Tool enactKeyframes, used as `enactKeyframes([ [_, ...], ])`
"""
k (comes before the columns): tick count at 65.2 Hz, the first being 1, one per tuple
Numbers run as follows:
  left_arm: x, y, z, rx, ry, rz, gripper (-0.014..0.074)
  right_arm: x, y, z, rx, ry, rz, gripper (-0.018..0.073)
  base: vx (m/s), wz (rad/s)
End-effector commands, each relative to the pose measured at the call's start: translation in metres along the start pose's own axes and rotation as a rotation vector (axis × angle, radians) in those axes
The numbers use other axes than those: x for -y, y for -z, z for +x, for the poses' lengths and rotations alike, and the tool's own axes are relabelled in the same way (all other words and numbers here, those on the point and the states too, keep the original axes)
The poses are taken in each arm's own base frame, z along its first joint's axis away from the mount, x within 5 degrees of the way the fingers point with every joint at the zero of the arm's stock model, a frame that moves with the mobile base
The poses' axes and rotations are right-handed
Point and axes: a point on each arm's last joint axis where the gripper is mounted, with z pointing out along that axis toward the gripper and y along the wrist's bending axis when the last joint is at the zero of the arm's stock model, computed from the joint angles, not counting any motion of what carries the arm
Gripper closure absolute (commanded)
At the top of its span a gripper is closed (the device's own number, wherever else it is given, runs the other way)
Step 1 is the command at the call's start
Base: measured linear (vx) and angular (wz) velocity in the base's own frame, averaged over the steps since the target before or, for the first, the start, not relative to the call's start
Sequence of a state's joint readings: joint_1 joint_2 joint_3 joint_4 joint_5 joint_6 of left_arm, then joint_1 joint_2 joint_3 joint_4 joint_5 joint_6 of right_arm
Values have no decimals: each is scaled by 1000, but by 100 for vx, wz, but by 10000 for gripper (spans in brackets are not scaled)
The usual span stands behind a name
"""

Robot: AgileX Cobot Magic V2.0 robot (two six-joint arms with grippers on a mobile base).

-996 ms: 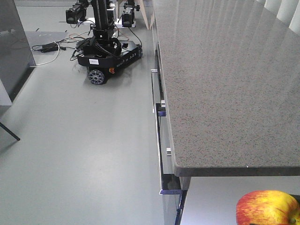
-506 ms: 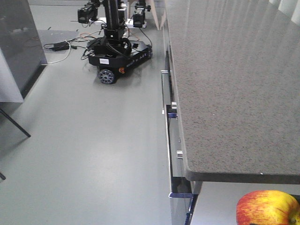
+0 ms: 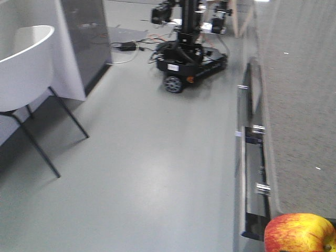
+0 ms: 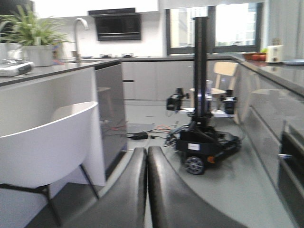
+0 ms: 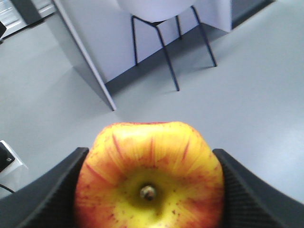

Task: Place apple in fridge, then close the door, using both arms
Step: 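Drive the base away from the counter holding the apple in the right gripper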

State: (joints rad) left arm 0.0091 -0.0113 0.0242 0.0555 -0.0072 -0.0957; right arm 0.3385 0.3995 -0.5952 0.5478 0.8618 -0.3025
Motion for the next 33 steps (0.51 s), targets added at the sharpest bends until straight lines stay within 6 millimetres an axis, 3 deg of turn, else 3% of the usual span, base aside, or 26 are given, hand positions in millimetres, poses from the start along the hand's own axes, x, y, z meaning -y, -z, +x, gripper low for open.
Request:
enactKeyframes([
  [1,0,1,2,60,12,5,602,-3,4,-13,87,-13,-11,223,1,53],
  [33,0,1,2,60,12,5,602,-3,4,-13,85,-13,-12,223,-1,50],
])
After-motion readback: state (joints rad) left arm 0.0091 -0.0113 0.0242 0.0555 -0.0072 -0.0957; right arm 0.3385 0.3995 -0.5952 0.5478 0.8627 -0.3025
